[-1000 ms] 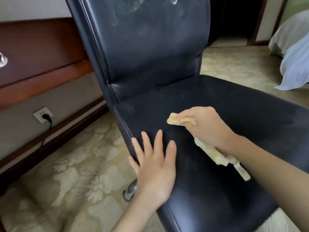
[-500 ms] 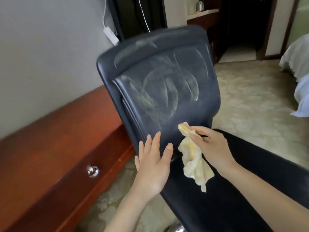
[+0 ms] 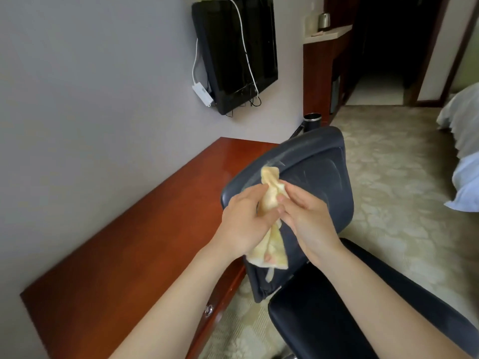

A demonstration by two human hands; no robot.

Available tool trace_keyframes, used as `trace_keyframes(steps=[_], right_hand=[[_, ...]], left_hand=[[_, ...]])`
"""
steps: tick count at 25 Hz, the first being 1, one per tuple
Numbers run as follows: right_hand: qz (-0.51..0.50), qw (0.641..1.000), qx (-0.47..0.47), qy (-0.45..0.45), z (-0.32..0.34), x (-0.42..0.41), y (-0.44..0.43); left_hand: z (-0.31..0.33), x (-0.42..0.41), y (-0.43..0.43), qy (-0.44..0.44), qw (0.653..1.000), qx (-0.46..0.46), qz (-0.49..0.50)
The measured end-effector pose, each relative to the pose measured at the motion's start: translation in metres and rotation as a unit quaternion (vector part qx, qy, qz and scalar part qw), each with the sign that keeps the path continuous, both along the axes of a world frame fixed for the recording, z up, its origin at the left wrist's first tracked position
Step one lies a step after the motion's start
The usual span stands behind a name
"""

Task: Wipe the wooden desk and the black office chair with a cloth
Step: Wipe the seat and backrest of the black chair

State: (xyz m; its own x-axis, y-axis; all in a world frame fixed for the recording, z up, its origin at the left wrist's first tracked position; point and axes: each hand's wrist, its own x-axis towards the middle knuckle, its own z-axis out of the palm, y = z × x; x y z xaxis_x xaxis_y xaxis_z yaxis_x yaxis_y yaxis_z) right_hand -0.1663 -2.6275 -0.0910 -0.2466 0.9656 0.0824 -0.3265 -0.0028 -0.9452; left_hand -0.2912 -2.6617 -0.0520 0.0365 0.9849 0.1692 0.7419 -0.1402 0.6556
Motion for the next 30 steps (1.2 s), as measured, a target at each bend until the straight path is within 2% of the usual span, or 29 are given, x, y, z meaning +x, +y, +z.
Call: trace_keyframes(steps=[2, 4, 6, 9, 13, 15, 19, 22, 25, 30], right_hand=[[0.036, 0.996, -0.034, 0.079, 0.006, 0.002, 0.000], [0.045, 0.993, -0.054, 0.099, 0.006, 0.003, 0.004], [0.023, 0.995, -0.066, 0.069, 0.000, 0.003, 0.013], [-0.032, 0.995, -0.083, -0.041, -0.008, 0.005, 0.039], [-0.093, 0.989, -0.073, -0.090, -0.014, 0.004, 0.071], [-0.104, 0.986, -0.120, -0.042, -0.015, 0.002, 0.083], [-0.076, 0.954, -0.238, 0.166, -0.022, 0.000, 0.109], [-0.093, 0.928, -0.240, 0.268, -0.033, -0.001, 0.121], [-0.108, 0.934, -0.196, 0.279, -0.042, 0.003, 0.127], [-0.155, 0.966, -0.131, 0.162, -0.047, 0.018, 0.141]], left_hand=[[0.008, -0.006, 0.010, -0.069, 0.997, -0.034, 0.021], [0.008, -0.010, 0.018, -0.106, 0.993, -0.031, 0.029], [0.002, -0.011, 0.029, -0.110, 0.993, -0.011, 0.050], [-0.008, -0.011, 0.051, -0.140, 0.985, 0.003, 0.101], [-0.029, 0.000, 0.075, -0.200, 0.972, -0.014, 0.127], [-0.047, 0.010, 0.081, -0.154, 0.981, 0.020, 0.114], [-0.078, 0.031, 0.106, -0.108, 0.990, 0.065, 0.062], [-0.085, 0.030, 0.136, -0.089, 0.991, 0.081, 0.059], [-0.081, 0.020, 0.159, -0.105, 0.990, 0.085, 0.044], [-0.064, -0.004, 0.181, -0.223, 0.974, -0.018, -0.031]])
